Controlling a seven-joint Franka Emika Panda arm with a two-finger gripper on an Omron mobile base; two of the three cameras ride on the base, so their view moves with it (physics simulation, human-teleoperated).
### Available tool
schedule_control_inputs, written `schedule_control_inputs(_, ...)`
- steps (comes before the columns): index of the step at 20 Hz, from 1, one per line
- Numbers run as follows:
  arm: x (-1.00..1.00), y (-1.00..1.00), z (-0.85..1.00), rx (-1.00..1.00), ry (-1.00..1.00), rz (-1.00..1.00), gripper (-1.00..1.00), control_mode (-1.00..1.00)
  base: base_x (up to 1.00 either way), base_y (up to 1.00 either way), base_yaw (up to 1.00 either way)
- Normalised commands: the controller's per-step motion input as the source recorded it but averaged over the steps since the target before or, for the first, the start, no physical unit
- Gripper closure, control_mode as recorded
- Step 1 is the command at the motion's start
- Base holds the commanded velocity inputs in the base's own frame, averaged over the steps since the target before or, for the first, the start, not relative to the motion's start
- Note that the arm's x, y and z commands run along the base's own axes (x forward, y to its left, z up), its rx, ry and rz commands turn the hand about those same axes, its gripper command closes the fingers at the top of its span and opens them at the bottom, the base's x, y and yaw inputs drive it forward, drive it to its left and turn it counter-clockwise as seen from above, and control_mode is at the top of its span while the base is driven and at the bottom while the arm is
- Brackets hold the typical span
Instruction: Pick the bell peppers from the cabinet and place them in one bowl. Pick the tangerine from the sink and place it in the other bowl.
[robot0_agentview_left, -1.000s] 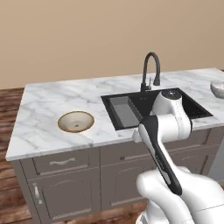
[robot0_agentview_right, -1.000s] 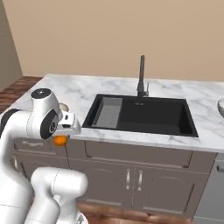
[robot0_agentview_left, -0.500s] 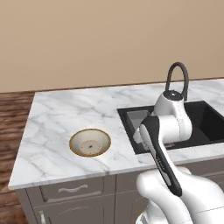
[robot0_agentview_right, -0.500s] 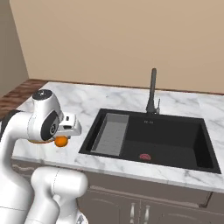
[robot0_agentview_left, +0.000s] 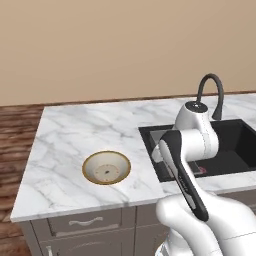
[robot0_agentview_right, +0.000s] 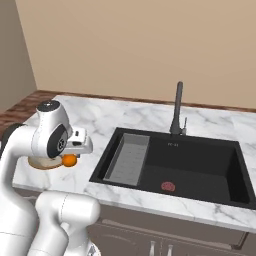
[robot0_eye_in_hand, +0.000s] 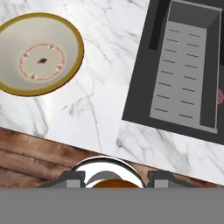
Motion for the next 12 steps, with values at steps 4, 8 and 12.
schedule_control_inputs(4, 0.0, 0.0, 0.0, 0.0, 0.0, 0.0, 1.0, 1.0, 0.08, 0.19, -0.01)
schedule_control_inputs(8, 0.0, 0.0, 0.0, 0.0, 0.0, 0.0, 1.0, 1.0, 0.05, 0.61, -0.01)
schedule_control_inputs(12, 0.0, 0.0, 0.0, 0.0, 0.0, 0.0, 1.0, 1.0, 0.01, 0.85, 0.0)
